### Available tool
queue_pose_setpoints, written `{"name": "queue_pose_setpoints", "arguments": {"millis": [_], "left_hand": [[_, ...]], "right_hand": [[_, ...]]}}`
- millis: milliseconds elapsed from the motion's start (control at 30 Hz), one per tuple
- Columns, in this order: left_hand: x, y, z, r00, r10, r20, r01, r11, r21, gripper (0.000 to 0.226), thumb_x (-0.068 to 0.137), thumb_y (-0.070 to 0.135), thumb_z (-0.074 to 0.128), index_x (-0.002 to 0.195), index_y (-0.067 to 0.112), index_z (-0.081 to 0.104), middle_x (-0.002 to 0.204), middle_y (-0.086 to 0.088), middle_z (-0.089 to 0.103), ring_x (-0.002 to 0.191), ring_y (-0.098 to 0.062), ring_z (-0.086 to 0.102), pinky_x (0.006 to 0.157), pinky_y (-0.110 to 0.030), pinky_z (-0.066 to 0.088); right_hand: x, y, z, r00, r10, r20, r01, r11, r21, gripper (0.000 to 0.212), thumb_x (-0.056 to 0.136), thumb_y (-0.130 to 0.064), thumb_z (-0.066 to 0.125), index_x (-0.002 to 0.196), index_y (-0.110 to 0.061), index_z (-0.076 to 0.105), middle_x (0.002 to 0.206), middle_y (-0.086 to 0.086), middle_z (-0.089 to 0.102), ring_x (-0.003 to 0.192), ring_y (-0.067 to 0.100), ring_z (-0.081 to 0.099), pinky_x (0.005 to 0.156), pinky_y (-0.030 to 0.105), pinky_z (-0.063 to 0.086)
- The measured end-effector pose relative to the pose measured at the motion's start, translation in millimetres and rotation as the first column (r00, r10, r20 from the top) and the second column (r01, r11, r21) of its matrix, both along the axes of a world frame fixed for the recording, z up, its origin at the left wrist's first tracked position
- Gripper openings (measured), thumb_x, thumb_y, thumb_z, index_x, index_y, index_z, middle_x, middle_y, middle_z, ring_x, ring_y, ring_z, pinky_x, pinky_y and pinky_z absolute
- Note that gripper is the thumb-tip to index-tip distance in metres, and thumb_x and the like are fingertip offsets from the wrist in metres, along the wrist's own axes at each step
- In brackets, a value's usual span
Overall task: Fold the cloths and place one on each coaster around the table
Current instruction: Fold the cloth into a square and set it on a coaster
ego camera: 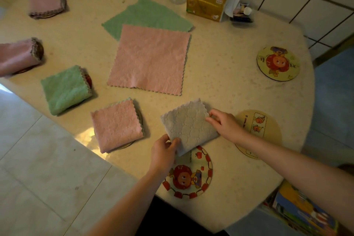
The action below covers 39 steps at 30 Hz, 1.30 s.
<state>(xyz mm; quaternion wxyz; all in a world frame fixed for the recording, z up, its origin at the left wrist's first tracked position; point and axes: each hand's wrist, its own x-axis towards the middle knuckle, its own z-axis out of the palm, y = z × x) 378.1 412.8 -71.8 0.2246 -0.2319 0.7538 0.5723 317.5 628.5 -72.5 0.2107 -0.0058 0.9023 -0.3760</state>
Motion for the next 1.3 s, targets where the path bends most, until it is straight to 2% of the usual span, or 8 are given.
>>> {"name": "queue_pose_setpoints", "arguments": {"millis": [300, 400, 600, 733, 933, 1033, 1167, 1300], "left_hand": [[-24, -1, -2, 0.982, 0.093, 0.163, -0.075, 0.991, -0.114, 0.027, 0.092, 0.029, 0.062, 0.079, 0.005, 0.062, 0.056, -0.011, 0.064, 0.046, -0.025, 0.062, 0.055, -0.04, 0.059], [-31, -7, -3, 0.991, 0.009, 0.13, 0.026, 0.965, -0.261, 0.023, 0.087, 0.032, 0.066, 0.085, 0.01, 0.059, 0.069, -0.006, 0.067, 0.052, -0.018, 0.065, 0.048, -0.031, 0.057], [-46, -15, -5, 0.996, -0.084, 0.011, 0.082, 0.918, -0.388, 0.033, 0.085, 0.029, 0.067, 0.109, 0.016, 0.047, 0.089, -0.008, 0.062, 0.068, -0.022, 0.065, 0.055, -0.038, 0.059], [-69, -10, 1, 0.997, -0.036, 0.075, 0.064, 0.905, -0.422, 0.042, 0.085, 0.038, 0.068, 0.112, 0.013, 0.048, 0.1, -0.007, 0.059, 0.082, -0.021, 0.059, 0.056, -0.029, 0.043], [-92, -11, 0, 0.974, 0.009, 0.227, 0.075, 0.931, -0.358, 0.043, 0.075, 0.043, 0.074, 0.099, 0.01, 0.06, 0.09, -0.006, 0.063, 0.075, -0.018, 0.057, 0.058, -0.029, 0.044], [-100, -12, 3, 0.963, 0.077, 0.257, -0.026, 0.98, -0.196, 0.035, 0.076, 0.033, 0.075, 0.096, 0.007, 0.063, 0.086, -0.007, 0.063, 0.072, -0.019, 0.058, 0.058, -0.027, 0.047], [-108, -12, 16, 0.95, 0.181, 0.254, -0.2, 0.979, 0.049, 0.017, 0.082, 0.021, 0.071, 0.084, 0.009, 0.058, 0.083, -0.008, 0.057, 0.075, -0.022, 0.057, 0.06, -0.029, 0.053], [-99, -16, 24, 0.962, 0.203, 0.184, -0.236, 0.956, 0.176, 0.015, 0.085, 0.016, 0.068, 0.094, 0.01, 0.057, 0.095, -0.011, 0.062, 0.085, -0.029, 0.066, 0.075, -0.039, 0.059]], "right_hand": [[-15, -19, -5, 0.996, -0.08, 0.039, 0.061, 0.933, 0.354, 0.021, 0.095, -0.037, 0.049, 0.09, -0.018, 0.055, 0.076, -0.003, 0.058, 0.062, 0.01, 0.052, 0.05, 0.023, 0.034], [-16, -21, -1, 0.988, -0.145, 0.045, 0.115, 0.909, 0.4, 0.022, 0.093, -0.04, 0.053, 0.089, -0.017, 0.054, 0.083, -0.001, 0.061, 0.067, 0.012, 0.055, 0.05, 0.023, 0.036], [-1, -29, 6, 0.975, -0.213, 0.06, 0.17, 0.895, 0.412, 0.038, 0.087, -0.047, 0.057, 0.103, -0.013, 0.049, 0.096, 0.002, 0.057, 0.071, 0.014, 0.054, 0.045, 0.023, 0.033], [1, -40, 8, 0.958, -0.249, 0.144, 0.16, 0.877, 0.454, 0.058, 0.081, -0.051, 0.064, 0.118, -0.012, 0.042, 0.112, 0.006, 0.05, 0.086, 0.02, 0.053, 0.047, 0.024, 0.031], [-14, -35, 13, 0.815, -0.4, 0.419, 0.339, 0.916, 0.215, 0.051, 0.081, -0.042, 0.068, 0.108, -0.003, 0.047, 0.104, 0.006, 0.058, 0.09, 0.021, 0.058, 0.068, 0.031, 0.05], [-15, -30, 19, 0.724, -0.42, 0.547, 0.464, 0.884, 0.065, 0.041, 0.082, -0.039, 0.068, 0.103, -0.009, 0.05, 0.101, 0.003, 0.059, 0.092, 0.02, 0.057, 0.072, 0.031, 0.049], [-22, -30, 28, 0.705, -0.468, 0.533, 0.56, 0.829, -0.013, 0.04, 0.086, -0.038, 0.063, 0.115, -0.012, 0.054, 0.101, 0.004, 0.059, 0.09, 0.021, 0.057, 0.071, 0.032, 0.054], [-21, -23, 45, 0.75, -0.476, 0.459, 0.604, 0.776, -0.183, 0.026, 0.09, -0.033, 0.059, 0.107, -0.013, 0.057, 0.106, 0.006, 0.061, 0.091, 0.02, 0.06, 0.078, 0.04, 0.058]]}}
